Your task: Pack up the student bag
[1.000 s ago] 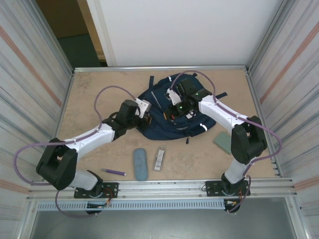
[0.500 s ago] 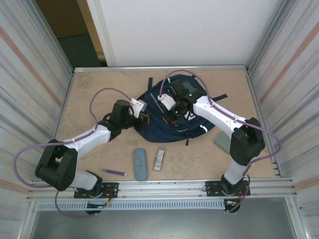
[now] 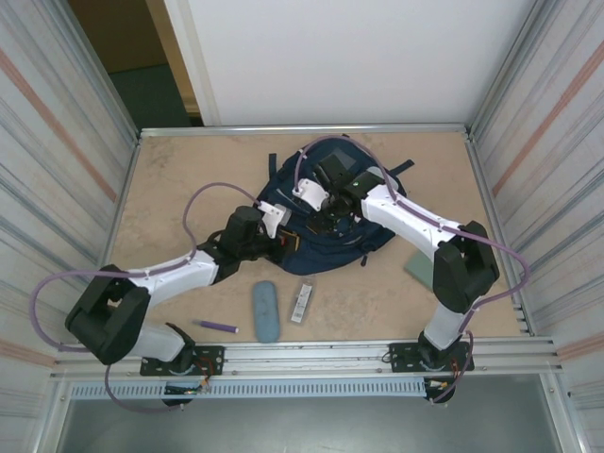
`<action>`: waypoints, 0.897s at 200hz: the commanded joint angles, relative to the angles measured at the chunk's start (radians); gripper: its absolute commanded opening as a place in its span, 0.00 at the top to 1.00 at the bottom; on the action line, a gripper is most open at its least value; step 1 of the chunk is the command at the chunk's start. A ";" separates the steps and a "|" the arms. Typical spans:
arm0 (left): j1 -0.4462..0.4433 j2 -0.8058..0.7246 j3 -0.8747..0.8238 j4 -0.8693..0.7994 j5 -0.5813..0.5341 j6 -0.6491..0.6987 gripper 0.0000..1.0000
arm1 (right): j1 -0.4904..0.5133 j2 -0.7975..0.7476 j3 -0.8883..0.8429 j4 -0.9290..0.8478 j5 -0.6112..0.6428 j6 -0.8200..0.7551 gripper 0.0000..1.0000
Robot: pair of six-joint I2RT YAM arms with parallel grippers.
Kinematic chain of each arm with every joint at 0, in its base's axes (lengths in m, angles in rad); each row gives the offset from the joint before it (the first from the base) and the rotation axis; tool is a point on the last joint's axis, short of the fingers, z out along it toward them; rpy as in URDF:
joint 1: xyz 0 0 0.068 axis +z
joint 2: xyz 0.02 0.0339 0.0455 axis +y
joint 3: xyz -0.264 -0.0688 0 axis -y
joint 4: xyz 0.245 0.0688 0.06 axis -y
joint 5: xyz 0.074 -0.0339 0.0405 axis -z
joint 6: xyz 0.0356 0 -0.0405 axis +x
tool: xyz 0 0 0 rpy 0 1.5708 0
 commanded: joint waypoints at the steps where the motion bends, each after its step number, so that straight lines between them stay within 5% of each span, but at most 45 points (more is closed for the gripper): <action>1: -0.044 0.045 0.043 0.083 0.056 -0.100 1.00 | -0.020 -0.048 -0.063 0.090 0.175 0.172 0.58; 25: -0.064 0.072 0.084 0.058 0.054 -0.119 1.00 | -0.024 -0.230 -0.223 0.104 0.222 0.321 0.45; 39: -0.077 0.087 0.094 0.073 0.057 -0.130 1.00 | -0.059 -0.340 -0.297 0.067 0.277 0.586 0.30; 75: -0.124 0.142 0.158 0.051 0.055 -0.112 1.00 | -0.269 -0.598 -0.552 0.090 -0.099 1.307 0.31; 94: -0.149 0.179 0.179 0.075 0.057 -0.125 1.00 | -0.278 -0.653 -0.676 0.248 -0.242 1.586 0.34; 132: -0.195 0.236 0.241 0.069 0.061 -0.140 1.00 | -0.175 -0.603 -0.621 0.248 -0.193 1.742 0.32; 179: -0.214 0.255 0.261 0.072 0.044 -0.139 1.00 | -0.166 -0.531 -0.647 0.331 -0.143 1.874 0.49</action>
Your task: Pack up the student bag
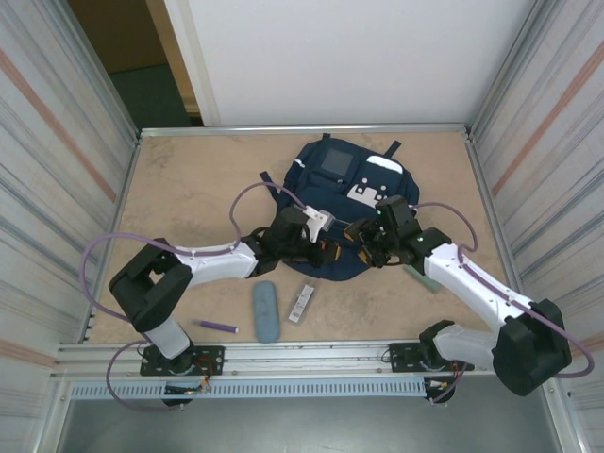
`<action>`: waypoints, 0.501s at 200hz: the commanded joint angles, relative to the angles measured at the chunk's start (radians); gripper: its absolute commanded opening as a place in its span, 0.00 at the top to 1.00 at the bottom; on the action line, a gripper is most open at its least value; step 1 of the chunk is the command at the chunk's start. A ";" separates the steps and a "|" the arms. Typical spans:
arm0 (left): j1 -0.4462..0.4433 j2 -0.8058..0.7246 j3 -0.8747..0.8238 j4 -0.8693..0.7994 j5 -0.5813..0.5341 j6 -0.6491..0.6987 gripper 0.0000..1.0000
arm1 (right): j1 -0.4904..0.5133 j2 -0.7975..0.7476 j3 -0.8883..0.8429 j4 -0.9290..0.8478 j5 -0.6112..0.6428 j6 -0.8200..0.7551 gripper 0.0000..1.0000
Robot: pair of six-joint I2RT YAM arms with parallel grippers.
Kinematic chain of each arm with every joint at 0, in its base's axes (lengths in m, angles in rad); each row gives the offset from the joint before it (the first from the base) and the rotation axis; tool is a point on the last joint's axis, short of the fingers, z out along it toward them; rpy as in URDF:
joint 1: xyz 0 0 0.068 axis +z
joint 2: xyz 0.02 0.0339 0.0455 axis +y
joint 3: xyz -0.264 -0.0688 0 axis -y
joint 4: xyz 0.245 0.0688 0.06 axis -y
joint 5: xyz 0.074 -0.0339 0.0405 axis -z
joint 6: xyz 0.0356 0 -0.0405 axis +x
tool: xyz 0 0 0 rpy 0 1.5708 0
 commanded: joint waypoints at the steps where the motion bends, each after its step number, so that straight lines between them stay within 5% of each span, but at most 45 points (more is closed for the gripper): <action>1: -0.008 -0.004 0.033 0.047 0.012 -0.011 1.00 | 0.002 0.034 -0.002 0.070 0.021 0.145 0.49; 18: -0.009 -0.004 0.026 0.056 0.007 -0.007 1.00 | 0.003 0.073 0.001 0.095 0.018 0.153 0.52; 81: -0.001 -0.075 -0.006 -0.040 -0.070 0.116 1.00 | -0.004 0.141 -0.002 0.121 0.020 0.113 1.00; 100: 0.036 -0.145 -0.052 -0.116 -0.121 0.184 1.00 | -0.029 0.134 0.032 0.067 0.021 0.010 1.00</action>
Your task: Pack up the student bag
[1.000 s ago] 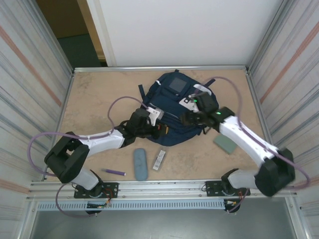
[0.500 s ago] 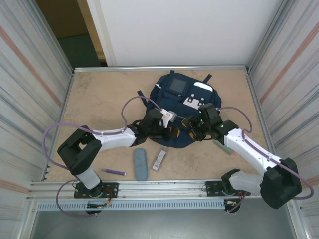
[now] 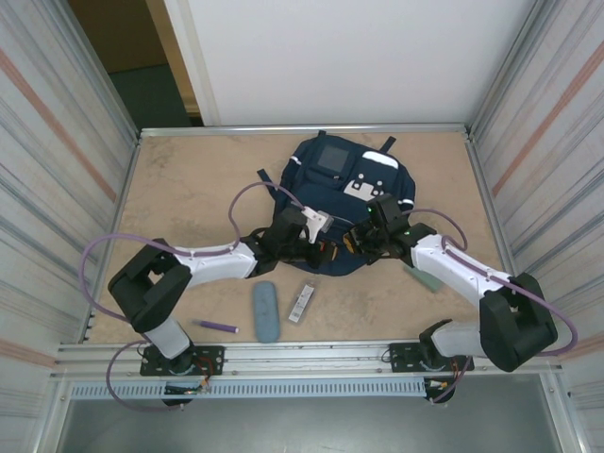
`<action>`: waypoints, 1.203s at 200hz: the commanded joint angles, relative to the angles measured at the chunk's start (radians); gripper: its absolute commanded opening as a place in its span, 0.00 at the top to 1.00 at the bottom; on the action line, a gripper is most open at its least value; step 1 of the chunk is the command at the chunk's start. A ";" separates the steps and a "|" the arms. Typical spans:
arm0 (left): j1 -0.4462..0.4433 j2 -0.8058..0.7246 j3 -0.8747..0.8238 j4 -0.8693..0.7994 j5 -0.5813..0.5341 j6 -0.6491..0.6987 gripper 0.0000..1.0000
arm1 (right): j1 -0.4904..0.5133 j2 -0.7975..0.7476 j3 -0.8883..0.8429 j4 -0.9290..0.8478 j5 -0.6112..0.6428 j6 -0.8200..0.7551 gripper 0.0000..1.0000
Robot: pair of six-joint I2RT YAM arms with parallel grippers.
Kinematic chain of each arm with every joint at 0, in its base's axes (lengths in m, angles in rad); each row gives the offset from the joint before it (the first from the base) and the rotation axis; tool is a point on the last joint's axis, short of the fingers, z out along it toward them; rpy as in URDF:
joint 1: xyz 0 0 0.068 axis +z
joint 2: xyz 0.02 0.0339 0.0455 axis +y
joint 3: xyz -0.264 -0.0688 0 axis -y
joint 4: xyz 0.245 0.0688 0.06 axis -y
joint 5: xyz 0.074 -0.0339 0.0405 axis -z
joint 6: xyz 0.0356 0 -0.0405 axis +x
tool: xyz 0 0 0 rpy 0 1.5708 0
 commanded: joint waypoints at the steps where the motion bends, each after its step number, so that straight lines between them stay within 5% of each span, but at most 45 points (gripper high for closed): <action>1: 0.032 -0.128 -0.046 -0.065 -0.062 0.121 1.00 | -0.030 0.001 0.035 -0.038 0.032 -0.127 1.00; 55: 0.224 -0.231 -0.108 -0.296 -0.202 0.196 1.00 | -0.124 0.088 0.176 -0.162 -0.070 -0.462 1.00; 81: 0.222 -0.214 -0.096 -0.284 -0.123 0.192 1.00 | -0.139 0.165 0.207 -0.127 -0.162 -0.494 1.00; 93: 0.205 -0.207 -0.087 -0.240 -0.067 0.153 1.00 | -0.139 0.195 0.222 -0.110 -0.192 -0.482 0.90; 109: 0.157 -0.196 -0.067 -0.199 -0.050 0.134 1.00 | -0.137 0.218 0.247 -0.112 -0.219 -0.436 0.55; 151: 0.052 -0.125 0.046 -0.152 -0.014 0.074 1.00 | -0.094 0.168 0.257 -0.216 -0.163 -0.260 0.37; 194: -0.025 -0.041 0.129 -0.107 -0.014 0.053 1.00 | 0.011 0.052 0.146 -0.184 -0.050 -0.069 0.41; 240: -0.043 -0.001 0.156 -0.087 0.021 0.038 1.00 | 0.025 0.114 0.155 -0.153 -0.040 -0.110 0.71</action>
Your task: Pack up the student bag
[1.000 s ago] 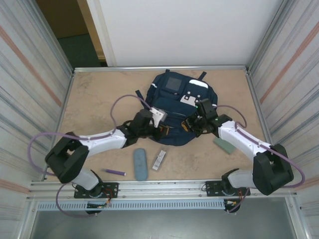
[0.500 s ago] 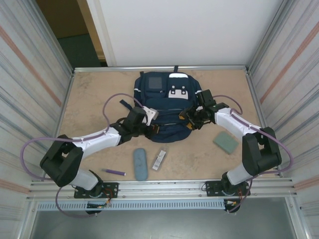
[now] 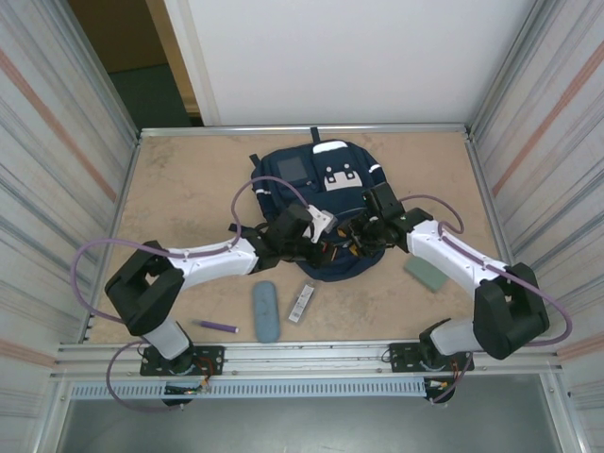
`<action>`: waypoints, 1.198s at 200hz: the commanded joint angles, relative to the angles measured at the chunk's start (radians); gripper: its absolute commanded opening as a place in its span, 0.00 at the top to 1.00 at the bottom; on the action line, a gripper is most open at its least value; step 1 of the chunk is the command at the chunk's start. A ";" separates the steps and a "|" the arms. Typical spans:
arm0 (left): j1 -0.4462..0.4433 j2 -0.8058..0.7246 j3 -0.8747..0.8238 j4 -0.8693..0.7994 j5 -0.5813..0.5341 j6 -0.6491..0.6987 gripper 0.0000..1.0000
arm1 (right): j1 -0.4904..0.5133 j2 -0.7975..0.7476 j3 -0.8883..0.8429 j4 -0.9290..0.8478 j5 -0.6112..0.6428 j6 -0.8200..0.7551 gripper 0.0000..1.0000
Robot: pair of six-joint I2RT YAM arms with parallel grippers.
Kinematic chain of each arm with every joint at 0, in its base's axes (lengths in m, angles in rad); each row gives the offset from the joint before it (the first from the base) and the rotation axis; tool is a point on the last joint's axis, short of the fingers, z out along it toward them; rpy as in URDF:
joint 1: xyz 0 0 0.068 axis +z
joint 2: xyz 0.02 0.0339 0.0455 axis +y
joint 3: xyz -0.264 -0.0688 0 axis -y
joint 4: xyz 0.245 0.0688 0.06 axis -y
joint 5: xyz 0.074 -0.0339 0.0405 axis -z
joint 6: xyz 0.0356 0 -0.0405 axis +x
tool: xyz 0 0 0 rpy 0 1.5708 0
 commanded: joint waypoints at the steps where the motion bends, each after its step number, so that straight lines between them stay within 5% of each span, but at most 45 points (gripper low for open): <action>1: -0.015 0.003 0.063 0.096 0.060 -0.008 1.00 | 0.022 0.033 0.006 0.022 -0.009 0.023 0.72; 51: 0.000 -0.110 -0.012 -0.015 -0.084 0.089 1.00 | 0.014 0.044 0.001 0.022 0.017 -0.043 0.96; 80: 0.050 -0.193 -0.091 -0.079 -0.213 0.142 1.00 | -0.019 0.024 0.017 0.003 0.007 -0.114 0.98; 137: 0.181 -0.301 -0.179 -0.139 -0.216 0.166 1.00 | -0.081 0.048 0.097 -0.055 0.038 -0.326 1.00; 213: 0.087 -0.217 -0.099 -0.006 -0.176 0.077 1.00 | -0.164 0.231 0.268 0.063 -0.088 -0.516 0.83; 239: 0.041 -0.139 -0.022 0.011 -0.192 0.066 1.00 | -0.183 0.199 0.296 -0.077 -0.050 -0.439 0.62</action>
